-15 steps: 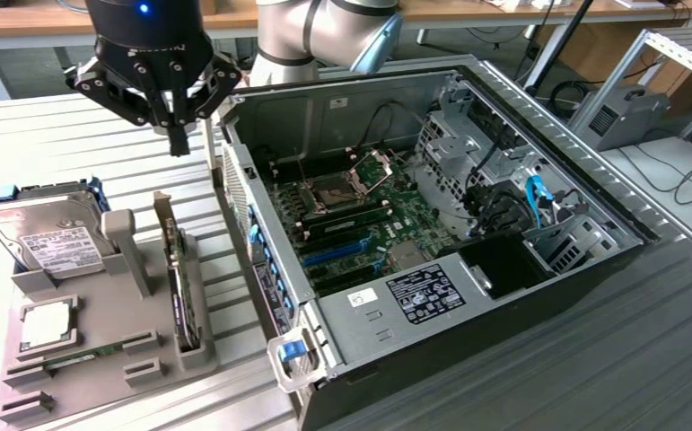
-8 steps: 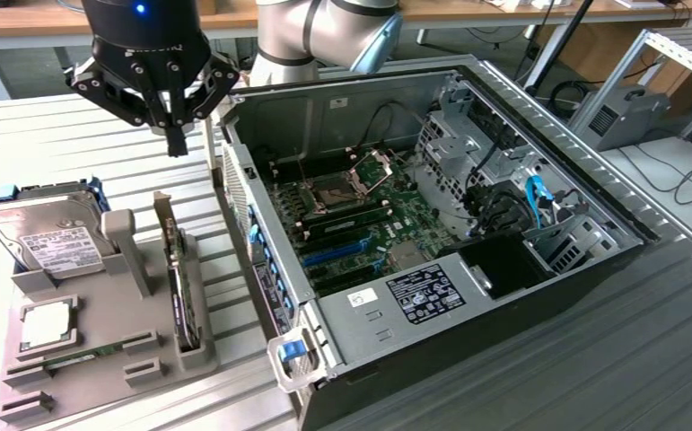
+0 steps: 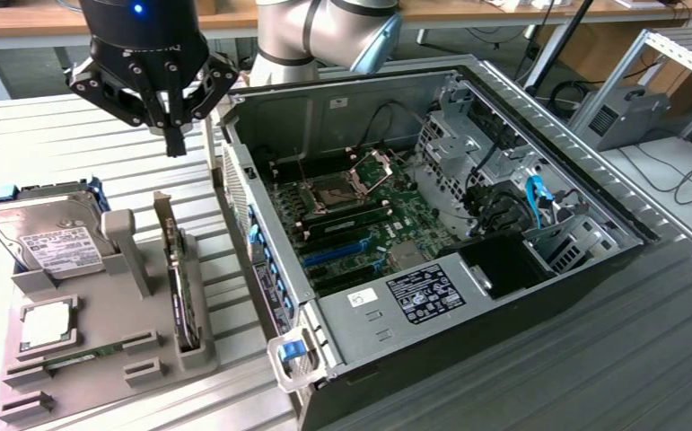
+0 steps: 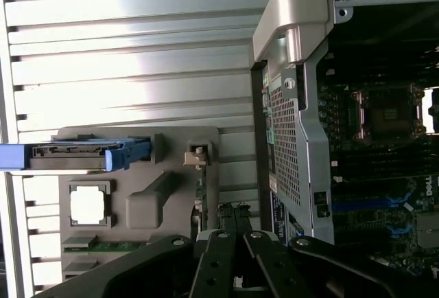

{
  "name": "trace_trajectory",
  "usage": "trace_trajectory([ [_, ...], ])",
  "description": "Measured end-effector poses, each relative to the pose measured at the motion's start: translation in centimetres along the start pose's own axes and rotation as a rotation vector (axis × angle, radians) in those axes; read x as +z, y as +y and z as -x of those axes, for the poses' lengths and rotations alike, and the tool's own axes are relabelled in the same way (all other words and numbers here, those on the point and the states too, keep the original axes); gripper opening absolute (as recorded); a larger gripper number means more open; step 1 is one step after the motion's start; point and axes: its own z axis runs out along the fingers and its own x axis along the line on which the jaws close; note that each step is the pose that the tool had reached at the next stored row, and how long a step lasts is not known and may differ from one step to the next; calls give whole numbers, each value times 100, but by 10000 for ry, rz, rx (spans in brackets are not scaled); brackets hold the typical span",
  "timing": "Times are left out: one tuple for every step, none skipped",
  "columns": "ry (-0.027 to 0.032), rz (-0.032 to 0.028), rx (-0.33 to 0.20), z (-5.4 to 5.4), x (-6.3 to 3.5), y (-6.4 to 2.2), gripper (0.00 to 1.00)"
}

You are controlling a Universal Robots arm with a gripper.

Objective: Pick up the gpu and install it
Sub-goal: 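Reach for the gpu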

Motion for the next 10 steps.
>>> trace_trajectory([
  [0,0,0,-1,0,0,11],
  [0,0,0,-2,0,0,11],
  [0,0,0,-3,0,0,11],
  [0,0,0,-3,0,0,11],
  [0,0,0,-24,-1,-2,11],
  [0,0,0,-24,-1,-19,11],
  [0,0,1,-20,-3,-68,11],
  [0,0,0,-18,-4,-93,11],
  [0,0,1,-15,-4,-133,11],
  [0,0,1,-13,-5,-165,11],
])
